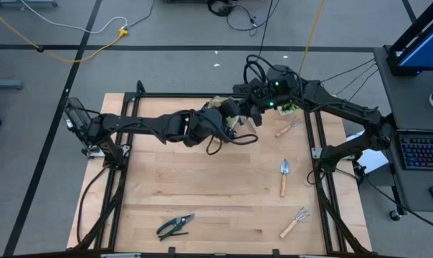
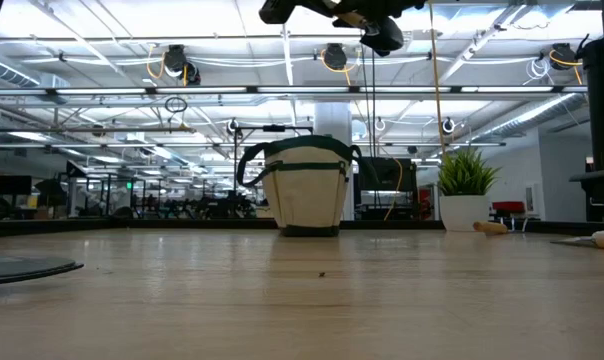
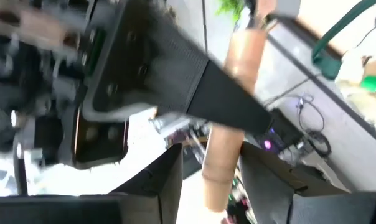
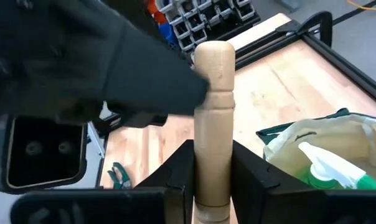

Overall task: Pick & Place Garden tools in Gardening bag
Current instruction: Put the top brown trowel into the gardening bag

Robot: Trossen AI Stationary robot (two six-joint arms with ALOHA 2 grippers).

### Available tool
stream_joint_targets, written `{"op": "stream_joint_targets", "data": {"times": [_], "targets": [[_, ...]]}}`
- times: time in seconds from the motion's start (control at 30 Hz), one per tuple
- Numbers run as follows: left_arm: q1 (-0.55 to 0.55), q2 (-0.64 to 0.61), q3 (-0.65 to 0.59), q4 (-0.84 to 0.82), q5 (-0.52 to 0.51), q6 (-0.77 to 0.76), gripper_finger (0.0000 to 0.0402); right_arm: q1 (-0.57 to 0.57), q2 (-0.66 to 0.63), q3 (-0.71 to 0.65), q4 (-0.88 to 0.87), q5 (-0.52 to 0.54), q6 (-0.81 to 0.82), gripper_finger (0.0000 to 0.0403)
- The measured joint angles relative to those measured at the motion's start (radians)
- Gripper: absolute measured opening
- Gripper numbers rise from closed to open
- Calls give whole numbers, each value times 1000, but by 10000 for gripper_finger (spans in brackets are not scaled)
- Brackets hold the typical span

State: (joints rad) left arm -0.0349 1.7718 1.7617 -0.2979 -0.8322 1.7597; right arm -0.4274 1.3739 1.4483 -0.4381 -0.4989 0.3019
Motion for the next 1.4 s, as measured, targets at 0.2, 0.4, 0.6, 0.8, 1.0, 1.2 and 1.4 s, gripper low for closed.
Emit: {"op": "stream_joint_targets", "data": {"times": [0.2, 0.4, 0.6, 0.8, 1.0, 1.2, 1.4], "targets": [[14, -12, 0, 16, -147, -84, 160, -13, -2, 0, -24, 15, 13, 62], [49, -66, 4, -41, -262, -269, 161, -39, -3, 0, -36, 13, 9, 62], [90, -140, 1, -293, -276, -624, 161, -76, -7, 0, -42, 9, 0, 62], [137, -206, 3, -618, -214, -1112, 161, -132, -23, 0, -42, 8, -20, 62], [198, -273, -2, -909, -60, -1514, 161, -190, -47, 0, -37, 7, -38, 62], [259, -324, -1, -1006, 54, -1685, 161, -231, -77, 0, -21, 6, -61, 62], [312, -428, -57, -938, 150, -1691, 161, -267, -107, 0, -23, 5, -84, 62]]}}
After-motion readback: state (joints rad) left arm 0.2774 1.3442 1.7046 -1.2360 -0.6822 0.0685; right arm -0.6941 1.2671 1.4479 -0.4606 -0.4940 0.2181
